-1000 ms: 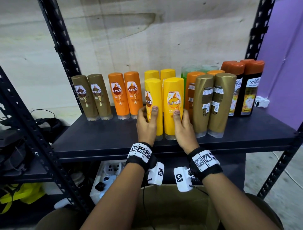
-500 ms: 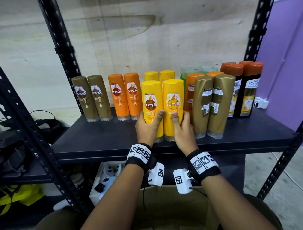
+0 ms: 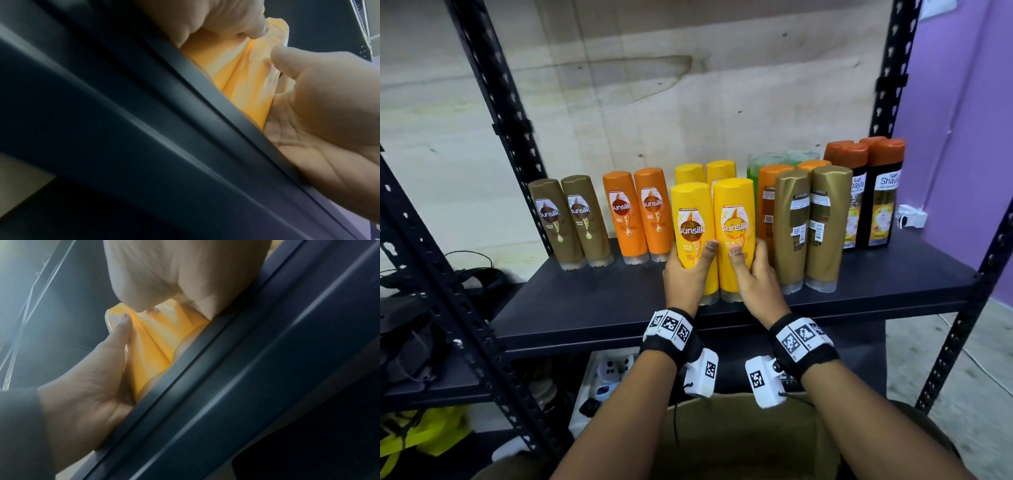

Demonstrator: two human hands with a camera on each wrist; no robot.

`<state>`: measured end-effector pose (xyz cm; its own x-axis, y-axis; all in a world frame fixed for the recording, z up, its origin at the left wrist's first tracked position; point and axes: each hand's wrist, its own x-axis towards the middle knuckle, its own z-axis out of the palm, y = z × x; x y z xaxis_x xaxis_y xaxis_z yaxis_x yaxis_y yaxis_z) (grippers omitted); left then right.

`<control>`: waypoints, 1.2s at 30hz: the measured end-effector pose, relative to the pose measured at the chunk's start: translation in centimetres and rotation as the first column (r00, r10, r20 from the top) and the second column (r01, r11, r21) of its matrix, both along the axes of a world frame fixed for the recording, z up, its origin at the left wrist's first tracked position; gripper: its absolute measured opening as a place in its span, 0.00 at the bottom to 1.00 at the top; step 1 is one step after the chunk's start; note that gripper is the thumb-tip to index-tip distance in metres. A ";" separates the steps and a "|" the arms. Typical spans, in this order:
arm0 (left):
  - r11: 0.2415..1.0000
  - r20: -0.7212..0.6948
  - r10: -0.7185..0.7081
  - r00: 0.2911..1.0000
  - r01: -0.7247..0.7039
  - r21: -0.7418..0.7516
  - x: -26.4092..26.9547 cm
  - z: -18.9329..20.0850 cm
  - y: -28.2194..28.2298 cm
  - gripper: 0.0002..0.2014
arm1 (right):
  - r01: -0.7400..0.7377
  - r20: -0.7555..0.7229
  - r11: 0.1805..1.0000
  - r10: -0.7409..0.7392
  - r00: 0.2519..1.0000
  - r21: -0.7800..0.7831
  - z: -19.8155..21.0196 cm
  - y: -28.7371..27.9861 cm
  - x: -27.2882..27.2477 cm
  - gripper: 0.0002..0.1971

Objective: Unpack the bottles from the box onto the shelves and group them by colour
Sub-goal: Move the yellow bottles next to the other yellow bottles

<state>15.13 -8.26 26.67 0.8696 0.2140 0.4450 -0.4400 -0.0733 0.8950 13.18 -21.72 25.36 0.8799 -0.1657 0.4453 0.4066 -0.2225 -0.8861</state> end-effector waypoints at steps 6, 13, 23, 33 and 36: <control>0.999 0.016 0.024 1.000 -0.025 0.048 -1.5 0.8 -0.1 0.24 | -0.025 0.008 0.999 0.025 1.000 -0.022 1.4 -0.1 -0.5 0.29; 0.941 0.032 -0.039 0.999 0.026 0.336 -2.0 3.2 2.3 0.33 | 0.167 0.164 0.956 -0.129 0.978 -0.243 4.4 -0.2 -1.3 0.45; 0.793 0.019 -0.016 1.000 0.001 0.610 -2.2 5.5 4.0 0.39 | 0.268 0.114 0.857 -0.242 0.963 -0.440 5.7 0.3 -2.2 0.56; 0.806 0.031 0.044 0.999 -0.054 0.589 -1.1 4.9 3.5 0.37 | 0.322 0.108 0.810 -0.311 0.944 -0.489 5.6 1.1 -1.2 0.55; 0.812 0.033 0.068 0.997 -0.075 0.578 -0.1 4.8 3.3 0.37 | 0.304 0.071 0.817 -0.310 0.948 -0.490 5.8 1.4 0.0 0.55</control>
<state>15.03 -4.94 31.51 0.8566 -0.0247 0.5154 -0.4222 -0.6079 0.6725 13.22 -20.29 31.12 0.8255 -0.1915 0.5309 0.2352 -0.7384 -0.6320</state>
